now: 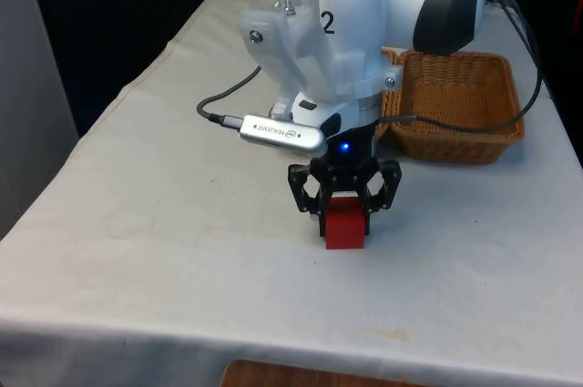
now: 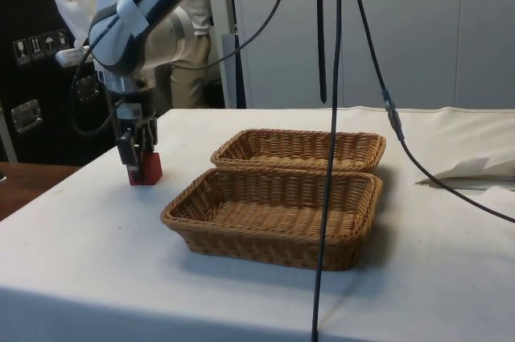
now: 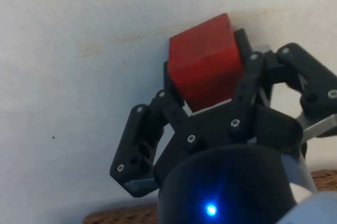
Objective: Pick up the red cube and place it into the right basket.
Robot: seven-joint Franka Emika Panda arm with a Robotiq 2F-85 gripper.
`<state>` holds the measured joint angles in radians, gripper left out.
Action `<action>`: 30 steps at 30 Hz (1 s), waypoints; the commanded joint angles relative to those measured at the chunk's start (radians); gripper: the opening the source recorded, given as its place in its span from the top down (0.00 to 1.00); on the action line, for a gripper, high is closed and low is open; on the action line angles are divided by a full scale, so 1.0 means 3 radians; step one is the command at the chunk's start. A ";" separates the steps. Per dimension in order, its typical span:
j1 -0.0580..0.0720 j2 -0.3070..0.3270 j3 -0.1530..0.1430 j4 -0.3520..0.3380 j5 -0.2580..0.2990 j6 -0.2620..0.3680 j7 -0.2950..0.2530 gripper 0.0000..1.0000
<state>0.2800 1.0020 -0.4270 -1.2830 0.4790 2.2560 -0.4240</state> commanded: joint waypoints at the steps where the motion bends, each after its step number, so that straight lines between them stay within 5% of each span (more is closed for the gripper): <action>1: -0.0010 0.0023 0.0003 0.0030 0.0003 -0.0017 0.0013 0.90; 2: -0.0007 0.0023 0.0003 0.0030 0.0003 -0.0017 0.0013 0.99; 11: 0.0000 0.0003 -0.0003 0.0003 0.0000 0.0000 0.0000 0.98; 18: 0.0043 -0.0237 -0.0050 -0.0140 -0.0007 -0.0150 0.0033 0.98; 19: 0.0017 -0.0193 -0.0037 -0.0080 0.0000 -0.0170 0.0023 0.98; 22: 0.0070 -0.0380 -0.0063 -0.0263 -0.0023 -0.0183 0.0033 0.98; 26: 0.0100 -0.0530 -0.0067 -0.0397 -0.0053 -0.0203 0.0040 0.98; 27: 0.0073 -0.0503 -0.0047 -0.0367 -0.0040 -0.0207 0.0023 0.98; 30: 0.0120 -0.0637 -0.0067 -0.0497 -0.0077 -0.0213 0.0040 0.98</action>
<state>0.3110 0.8050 -0.4410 -1.4350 0.4580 2.1880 -0.4170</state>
